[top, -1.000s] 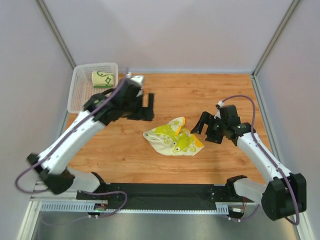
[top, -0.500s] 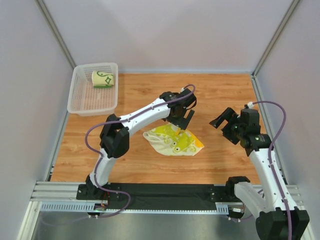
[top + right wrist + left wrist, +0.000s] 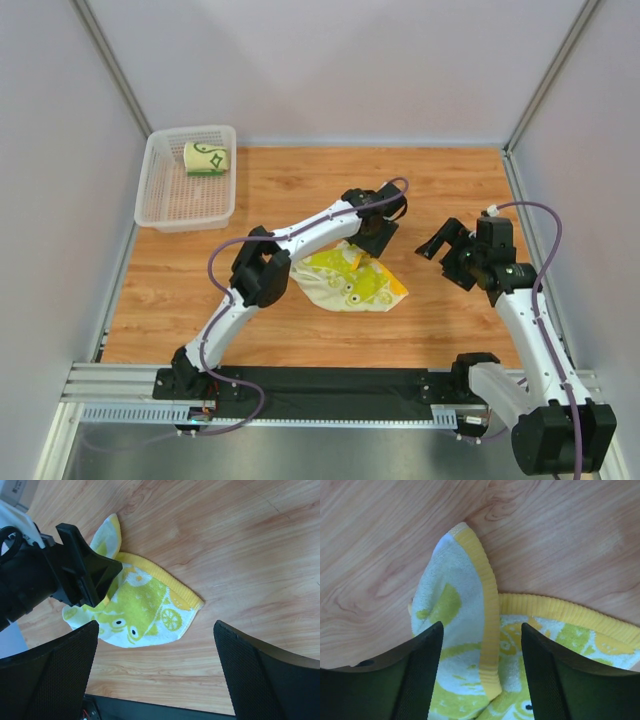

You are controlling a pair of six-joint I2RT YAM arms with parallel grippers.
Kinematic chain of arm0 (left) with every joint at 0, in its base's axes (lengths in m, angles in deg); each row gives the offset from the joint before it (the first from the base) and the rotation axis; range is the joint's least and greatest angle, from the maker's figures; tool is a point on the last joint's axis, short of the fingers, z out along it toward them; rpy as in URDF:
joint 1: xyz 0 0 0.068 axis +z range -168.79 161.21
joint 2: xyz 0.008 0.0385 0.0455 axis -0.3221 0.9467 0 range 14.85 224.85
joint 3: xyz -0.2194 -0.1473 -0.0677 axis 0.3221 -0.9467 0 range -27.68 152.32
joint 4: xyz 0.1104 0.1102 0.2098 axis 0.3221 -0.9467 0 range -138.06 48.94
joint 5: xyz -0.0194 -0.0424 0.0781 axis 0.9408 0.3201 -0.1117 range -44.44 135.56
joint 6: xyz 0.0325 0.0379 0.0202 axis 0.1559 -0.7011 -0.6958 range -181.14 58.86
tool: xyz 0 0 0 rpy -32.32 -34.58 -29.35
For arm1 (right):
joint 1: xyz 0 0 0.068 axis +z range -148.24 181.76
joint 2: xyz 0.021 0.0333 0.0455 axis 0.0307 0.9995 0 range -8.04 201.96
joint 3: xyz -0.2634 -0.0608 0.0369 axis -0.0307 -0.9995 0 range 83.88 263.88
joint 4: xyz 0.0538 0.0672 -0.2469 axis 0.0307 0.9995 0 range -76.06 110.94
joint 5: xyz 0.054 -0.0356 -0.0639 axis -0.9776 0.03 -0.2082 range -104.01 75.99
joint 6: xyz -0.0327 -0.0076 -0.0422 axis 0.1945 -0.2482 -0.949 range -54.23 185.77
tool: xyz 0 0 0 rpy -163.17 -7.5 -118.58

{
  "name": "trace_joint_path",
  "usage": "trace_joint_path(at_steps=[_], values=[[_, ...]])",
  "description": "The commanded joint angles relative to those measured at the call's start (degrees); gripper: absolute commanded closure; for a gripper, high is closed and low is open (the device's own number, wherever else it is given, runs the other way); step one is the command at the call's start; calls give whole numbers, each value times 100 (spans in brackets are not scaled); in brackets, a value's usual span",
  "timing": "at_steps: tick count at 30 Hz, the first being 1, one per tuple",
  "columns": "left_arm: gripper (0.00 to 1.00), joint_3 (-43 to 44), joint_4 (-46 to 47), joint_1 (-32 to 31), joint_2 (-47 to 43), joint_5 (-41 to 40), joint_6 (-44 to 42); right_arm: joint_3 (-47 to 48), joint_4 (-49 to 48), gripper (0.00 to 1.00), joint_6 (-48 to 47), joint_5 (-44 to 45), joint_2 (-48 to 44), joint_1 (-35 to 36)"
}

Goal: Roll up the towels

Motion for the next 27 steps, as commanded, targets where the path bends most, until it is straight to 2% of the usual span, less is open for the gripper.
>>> trace_joint_path(at_steps=[1,3,6,7,10,13,17,20,26,27], values=[[38,159,-66,52,-36,46,-267,-33,0,2,-156,-169,-30,-35],[42,53,-23,79,-80,72,-338,-76,0,2,-156,-213,-30,-26],[58,-219,56,123,-194,37,-391,-173,-52,3,-121,-293,-30,-35],[74,-281,48,132,-246,20,-408,-225,-78,3,-104,-319,-30,-35],[100,-273,-40,184,-404,-42,-373,-287,-175,4,-121,-371,40,-35],[100,-342,-75,290,-755,169,-163,-340,-324,6,-147,-651,206,-35],[100,-667,-145,404,-1967,143,302,-367,-606,10,-182,-1145,628,-17],[100,-1334,-163,641,-2934,99,654,-323,-711,12,-253,-1215,1014,79],[100,-3925,144,1449,-4938,-112,1612,-103,-870,12,-209,-1102,1577,535],[100,-4686,214,1737,-5175,-69,1718,-77,-905,12,-191,-1075,1700,589]])
